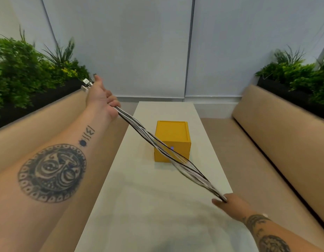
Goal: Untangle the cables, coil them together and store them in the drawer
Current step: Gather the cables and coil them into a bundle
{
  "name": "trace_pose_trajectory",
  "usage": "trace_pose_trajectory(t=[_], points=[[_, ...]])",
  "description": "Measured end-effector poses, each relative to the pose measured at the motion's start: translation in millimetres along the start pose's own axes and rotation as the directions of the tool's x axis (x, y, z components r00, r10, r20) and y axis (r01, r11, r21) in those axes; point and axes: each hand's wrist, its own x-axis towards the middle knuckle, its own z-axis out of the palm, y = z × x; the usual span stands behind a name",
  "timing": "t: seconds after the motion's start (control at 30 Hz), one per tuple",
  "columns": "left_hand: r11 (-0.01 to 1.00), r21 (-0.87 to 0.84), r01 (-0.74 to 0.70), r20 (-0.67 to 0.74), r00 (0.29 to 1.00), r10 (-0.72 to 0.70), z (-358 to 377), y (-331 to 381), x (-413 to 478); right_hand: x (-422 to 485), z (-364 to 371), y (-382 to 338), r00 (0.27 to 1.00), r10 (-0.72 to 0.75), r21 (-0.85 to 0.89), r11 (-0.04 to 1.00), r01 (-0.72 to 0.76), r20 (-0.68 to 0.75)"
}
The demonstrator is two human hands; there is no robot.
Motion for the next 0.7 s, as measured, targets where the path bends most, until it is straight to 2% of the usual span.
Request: trace_pose_trajectory(t=[0.07, 0.13, 0.23, 0.3, 0.4, 0.53, 0.6, 0.7], points=[[1.000, 0.012, 0.015, 0.010, 1.000, -0.015, 4, -6, 2, 0, -7, -24, 0.988, -0.099, 0.002, 0.995, 0.100, 0.119], [0.998, 0.030, 0.060, 0.050, 0.997, -0.061, 8, -14, 4, -1, -21, -63, 0.960, -0.243, 0.151, 0.963, 0.222, 0.137], [0.989, 0.099, 0.107, 0.100, 0.988, -0.117, 16, -31, 5, -16, -63, -158, 0.892, -0.452, 0.412, 0.809, 0.420, -0.020], [0.982, 0.132, 0.134, 0.126, 0.981, -0.151, 22, -45, 3, -28, -93, -227, 0.838, -0.525, 0.439, 0.725, 0.531, -0.146], [0.976, 0.163, 0.141, 0.149, 0.975, -0.166, 31, -51, 4, -34, -129, -303, 0.804, -0.540, 0.437, 0.678, 0.591, -0.251], [0.967, 0.226, 0.116, 0.090, 0.986, -0.140, 35, -36, 13, -31, -133, -340, 0.772, -0.479, 0.404, 0.663, 0.631, -0.419], [0.959, 0.263, 0.105, 0.054, 0.991, -0.123, 35, -26, 20, -33, -123, -341, 0.758, -0.442, 0.378, 0.676, 0.633, -0.480], [0.959, 0.271, 0.081, 0.019, 0.996, -0.090, 31, -3, 34, -22, -101, -322, 0.809, -0.388, 0.321, 0.773, 0.547, -0.442]])
